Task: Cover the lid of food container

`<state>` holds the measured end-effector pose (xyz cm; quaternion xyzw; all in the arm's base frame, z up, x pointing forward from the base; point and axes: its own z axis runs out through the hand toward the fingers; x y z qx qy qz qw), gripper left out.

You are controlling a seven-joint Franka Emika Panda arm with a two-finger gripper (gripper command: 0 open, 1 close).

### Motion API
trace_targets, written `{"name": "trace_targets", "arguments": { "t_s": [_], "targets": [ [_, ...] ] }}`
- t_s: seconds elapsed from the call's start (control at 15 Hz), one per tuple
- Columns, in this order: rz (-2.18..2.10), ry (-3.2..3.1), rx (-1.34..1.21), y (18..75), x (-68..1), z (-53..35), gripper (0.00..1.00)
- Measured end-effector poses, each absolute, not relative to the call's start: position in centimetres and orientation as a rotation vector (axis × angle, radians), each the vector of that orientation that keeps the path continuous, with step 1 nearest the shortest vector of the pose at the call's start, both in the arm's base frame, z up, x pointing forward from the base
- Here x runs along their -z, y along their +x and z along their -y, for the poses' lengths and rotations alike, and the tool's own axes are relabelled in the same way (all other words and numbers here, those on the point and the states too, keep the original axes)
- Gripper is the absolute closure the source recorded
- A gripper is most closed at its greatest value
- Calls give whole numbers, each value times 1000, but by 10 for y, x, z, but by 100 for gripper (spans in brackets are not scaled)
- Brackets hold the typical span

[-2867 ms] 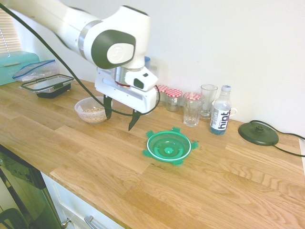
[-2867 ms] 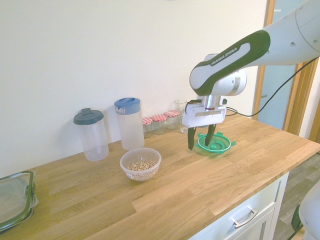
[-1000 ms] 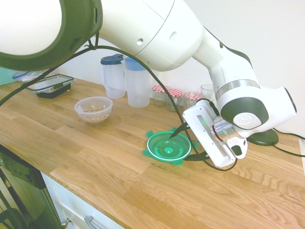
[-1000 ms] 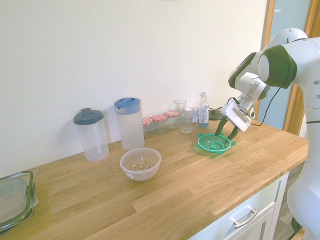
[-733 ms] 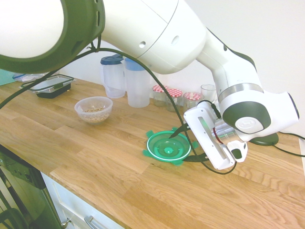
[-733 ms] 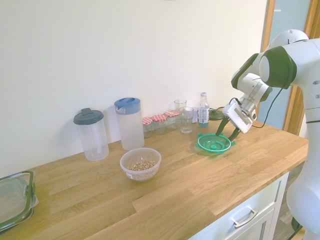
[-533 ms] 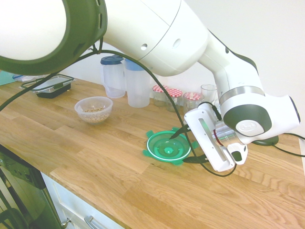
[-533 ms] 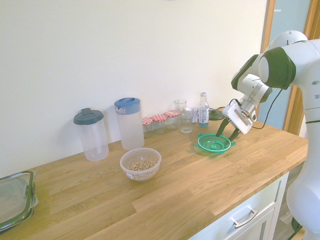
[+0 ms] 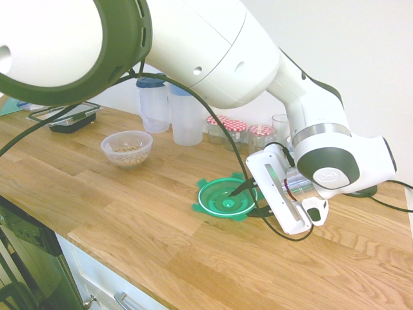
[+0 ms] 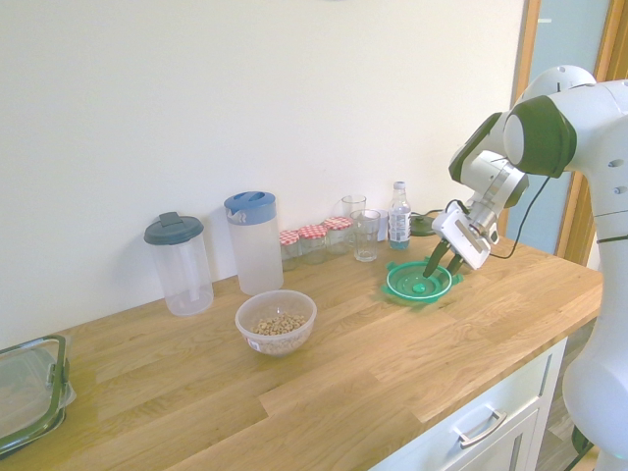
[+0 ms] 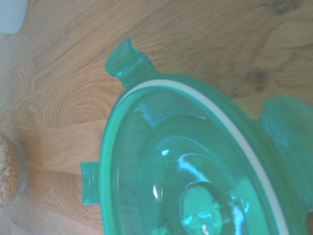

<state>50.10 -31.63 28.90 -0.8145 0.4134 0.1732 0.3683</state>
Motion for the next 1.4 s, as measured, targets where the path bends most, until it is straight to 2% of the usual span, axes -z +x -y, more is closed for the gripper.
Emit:
{"name": "trace_targets", "arguments": {
  "t_s": [0.6,0.87,1.07,1.4],
  "targets": [
    [-1061,-2094,-451,502,-284,311,100],
    [-1043,-2089,-423,503,-303,311,100],
    [-1058,-2192,-396,502,-355,315,100],
    [-1185,-2536,-323,499,-488,309,100]
  ]
}}
